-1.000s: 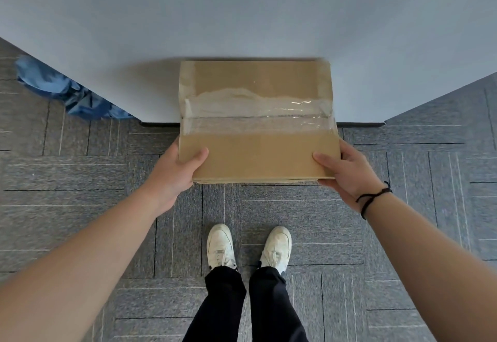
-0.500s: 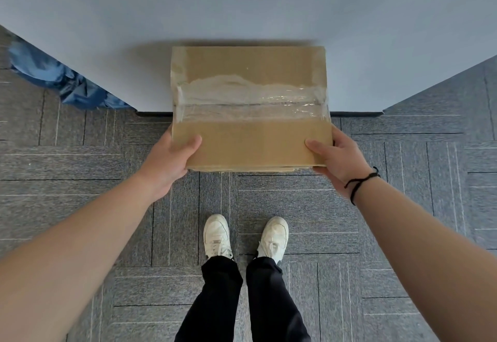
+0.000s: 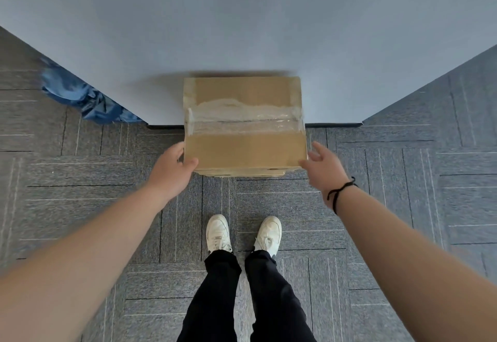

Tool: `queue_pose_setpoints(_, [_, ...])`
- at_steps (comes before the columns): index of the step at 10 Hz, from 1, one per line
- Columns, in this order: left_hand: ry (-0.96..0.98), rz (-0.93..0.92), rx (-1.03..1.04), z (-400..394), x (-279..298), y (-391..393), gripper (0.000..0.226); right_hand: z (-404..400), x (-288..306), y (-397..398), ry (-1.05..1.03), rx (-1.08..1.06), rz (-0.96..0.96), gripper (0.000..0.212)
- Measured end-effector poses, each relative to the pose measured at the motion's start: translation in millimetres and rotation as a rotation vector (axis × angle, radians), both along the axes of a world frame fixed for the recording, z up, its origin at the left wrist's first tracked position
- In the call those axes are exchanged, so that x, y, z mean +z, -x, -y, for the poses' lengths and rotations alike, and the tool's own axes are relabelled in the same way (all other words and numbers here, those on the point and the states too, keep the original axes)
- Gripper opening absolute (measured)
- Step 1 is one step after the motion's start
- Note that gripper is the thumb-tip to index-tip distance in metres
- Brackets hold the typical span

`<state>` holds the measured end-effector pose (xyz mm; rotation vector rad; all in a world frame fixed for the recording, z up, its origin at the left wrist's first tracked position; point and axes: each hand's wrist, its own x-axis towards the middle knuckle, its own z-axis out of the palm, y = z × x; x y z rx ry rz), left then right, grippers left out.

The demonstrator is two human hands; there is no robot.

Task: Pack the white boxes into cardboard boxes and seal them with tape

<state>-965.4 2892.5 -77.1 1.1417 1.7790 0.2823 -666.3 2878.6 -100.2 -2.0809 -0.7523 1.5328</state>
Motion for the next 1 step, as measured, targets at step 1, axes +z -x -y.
queue_pose_setpoints(1, [-0.044,0.018,-0.003,12.1,47.7,-4.7,0.051,16.2,52.5,4.5,-0.004,0.017,-0.001,0.069])
